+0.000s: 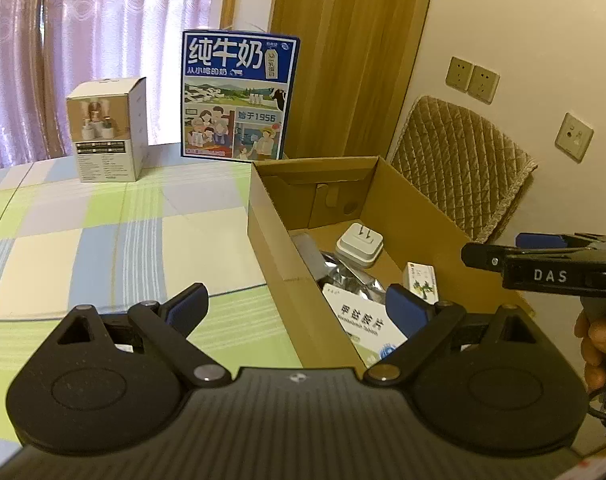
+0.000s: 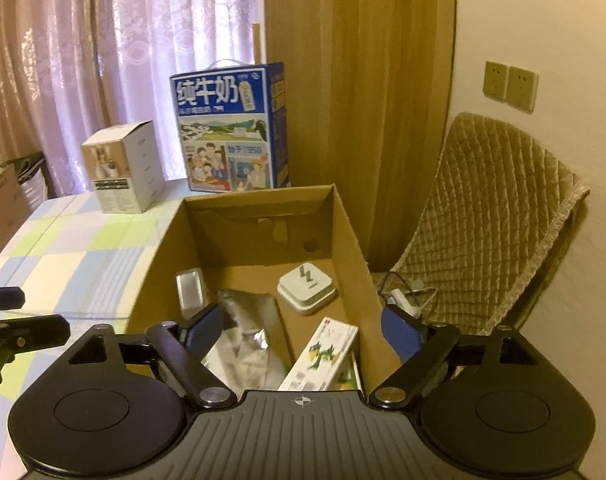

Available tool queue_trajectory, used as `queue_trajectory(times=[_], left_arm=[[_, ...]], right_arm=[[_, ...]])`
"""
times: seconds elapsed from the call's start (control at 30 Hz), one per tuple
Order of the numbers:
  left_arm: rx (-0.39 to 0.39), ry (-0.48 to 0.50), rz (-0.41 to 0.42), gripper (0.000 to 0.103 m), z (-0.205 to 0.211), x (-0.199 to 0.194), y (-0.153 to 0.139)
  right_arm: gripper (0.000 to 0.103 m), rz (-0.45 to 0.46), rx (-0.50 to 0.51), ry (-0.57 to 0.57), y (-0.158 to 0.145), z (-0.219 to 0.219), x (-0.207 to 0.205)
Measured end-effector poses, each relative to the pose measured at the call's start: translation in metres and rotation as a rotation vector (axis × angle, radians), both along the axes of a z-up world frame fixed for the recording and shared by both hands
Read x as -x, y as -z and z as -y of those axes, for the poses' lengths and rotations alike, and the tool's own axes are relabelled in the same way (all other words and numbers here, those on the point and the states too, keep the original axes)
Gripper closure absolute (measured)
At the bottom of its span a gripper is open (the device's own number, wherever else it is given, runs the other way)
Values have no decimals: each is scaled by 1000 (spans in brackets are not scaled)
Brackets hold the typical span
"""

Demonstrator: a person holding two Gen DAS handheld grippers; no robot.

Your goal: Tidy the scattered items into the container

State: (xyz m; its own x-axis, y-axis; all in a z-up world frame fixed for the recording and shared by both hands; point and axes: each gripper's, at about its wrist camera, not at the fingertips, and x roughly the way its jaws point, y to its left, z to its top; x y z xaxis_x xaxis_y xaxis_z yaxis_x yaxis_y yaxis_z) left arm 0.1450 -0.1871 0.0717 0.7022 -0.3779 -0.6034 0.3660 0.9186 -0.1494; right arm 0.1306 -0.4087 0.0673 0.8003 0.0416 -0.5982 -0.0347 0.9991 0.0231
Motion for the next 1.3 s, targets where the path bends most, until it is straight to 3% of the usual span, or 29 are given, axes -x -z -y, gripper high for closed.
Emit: queue_trajectory(times=[0.33, 0.7, 0.87, 1.07, 1.3], left_arm=[[24, -53, 9, 4, -27, 63, -27], [33, -80, 64, 1, -32, 126, -49], [33, -106, 42, 1, -29, 148, -50], [16, -81, 21, 1, -26, 171, -46], [-2, -21, -8, 1, -14, 187, -43]], right_arm=[[2, 8, 65, -57, -30, -33, 55], [2, -37, 61, -75, -51, -45, 103], [2, -57, 46, -50, -52, -39, 130], [2, -91, -46, 18, -46, -19, 160], [2, -81, -10, 56, -47, -9, 190]])
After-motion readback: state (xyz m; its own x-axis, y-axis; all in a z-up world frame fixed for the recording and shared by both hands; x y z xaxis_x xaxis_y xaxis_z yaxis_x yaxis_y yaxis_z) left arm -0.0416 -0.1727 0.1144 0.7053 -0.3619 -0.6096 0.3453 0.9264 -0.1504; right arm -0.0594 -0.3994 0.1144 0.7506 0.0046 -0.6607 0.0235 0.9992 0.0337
